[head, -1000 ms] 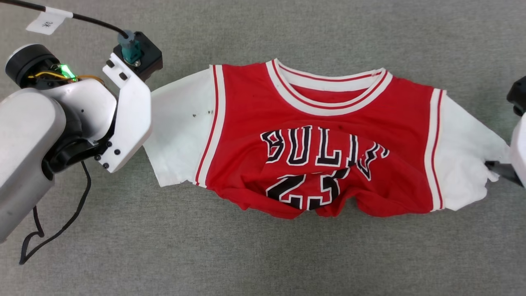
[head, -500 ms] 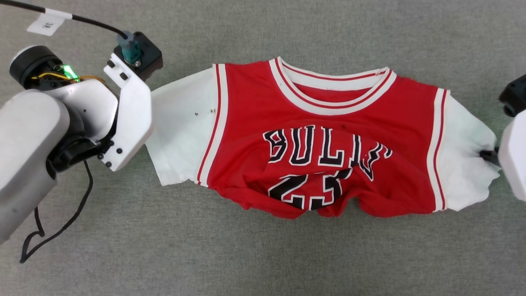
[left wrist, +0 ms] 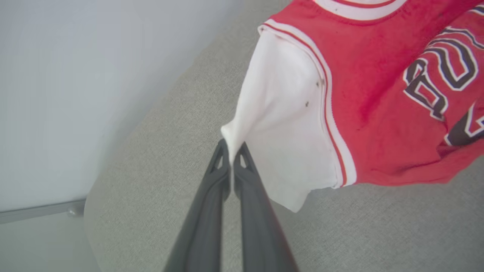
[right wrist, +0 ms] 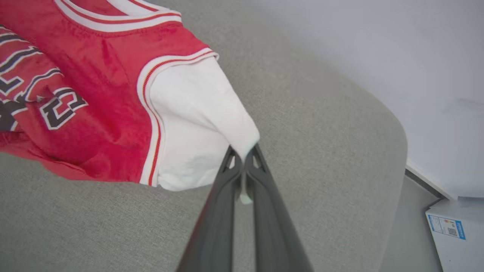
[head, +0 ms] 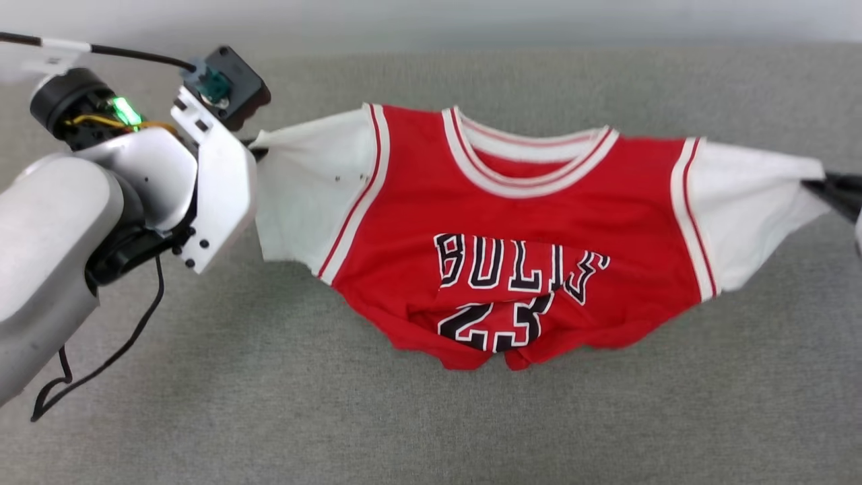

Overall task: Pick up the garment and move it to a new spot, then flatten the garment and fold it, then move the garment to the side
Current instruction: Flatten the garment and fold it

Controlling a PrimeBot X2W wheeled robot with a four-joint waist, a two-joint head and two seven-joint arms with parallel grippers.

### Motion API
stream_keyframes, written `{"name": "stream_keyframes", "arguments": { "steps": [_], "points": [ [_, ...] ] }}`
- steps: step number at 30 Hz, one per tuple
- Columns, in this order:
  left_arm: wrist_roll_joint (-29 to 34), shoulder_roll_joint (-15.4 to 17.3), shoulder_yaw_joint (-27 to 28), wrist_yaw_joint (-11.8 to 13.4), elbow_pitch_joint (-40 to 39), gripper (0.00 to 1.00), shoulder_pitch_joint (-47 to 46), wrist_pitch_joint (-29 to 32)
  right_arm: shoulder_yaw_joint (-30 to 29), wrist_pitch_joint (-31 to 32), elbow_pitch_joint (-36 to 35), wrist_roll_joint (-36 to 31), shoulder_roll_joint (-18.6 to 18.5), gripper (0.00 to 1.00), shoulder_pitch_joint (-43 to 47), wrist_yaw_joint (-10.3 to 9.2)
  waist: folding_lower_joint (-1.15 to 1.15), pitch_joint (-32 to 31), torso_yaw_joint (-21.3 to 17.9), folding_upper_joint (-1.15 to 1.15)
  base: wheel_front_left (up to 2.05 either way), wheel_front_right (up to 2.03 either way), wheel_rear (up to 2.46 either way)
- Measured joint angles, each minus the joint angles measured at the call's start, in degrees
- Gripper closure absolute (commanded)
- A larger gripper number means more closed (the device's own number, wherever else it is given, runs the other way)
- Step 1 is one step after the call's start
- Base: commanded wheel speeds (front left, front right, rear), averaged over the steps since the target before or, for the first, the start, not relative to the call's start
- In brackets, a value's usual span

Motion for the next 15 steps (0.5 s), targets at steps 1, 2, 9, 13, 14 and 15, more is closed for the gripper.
{"name": "stream_keyframes", "arguments": {
  "steps": [1,2,9,13,14,15],
  "points": [
    [0.4,-0.1,0.3,0.1,0.1,1.00,-0.1,-0.9,-0.2,-0.7,-0.6,-0.3,-0.5,1.00,-0.4,0.00,0.00,-0.8,0.0,0.00,0.00,0.00,0.00],
    [0.9,-0.2,0.4,0.1,0.2,1.00,-0.4,-1.8,-0.4,-1.2,-1.2,-0.3,-1.1,1.00,-0.6,0.00,0.00,-1.7,0.0,0.00,0.00,0.00,0.00],
    [2.7,-1.7,2.8,0.7,1.1,1.00,-3.8,-6.4,-3.6,-4.6,-3.9,-2.1,-3.2,1.00,-4.4,0.00,0.00,-6.0,-0.1,0.00,0.00,0.00,0.00],
    [4.4,-4.2,4.3,1.1,2.2,1.00,-8.0,-8.7,-5.9,-5.7,-4.2,-3.4,-3.4,1.00,-7.8,0.00,-0.01,-6.5,0.2,0.00,0.00,0.00,0.00],
    [5.1,-4.7,4.7,1.2,2.8,1.00,-9.2,-9.5,-6.5,-6.1,-4.2,-4.3,-3.3,1.00,-9.1,0.00,0.00,-6.3,0.2,0.00,0.00,0.00,0.00],
    [5.7,-5.3,5.1,1.5,3.4,1.00,-10.3,-10.2,-7.2,-6.6,-4.0,-5.3,-3.1,1.00,-10.6,0.01,0.00,-5.9,0.2,0.00,0.00,0.00,0.00]
  ]
}}
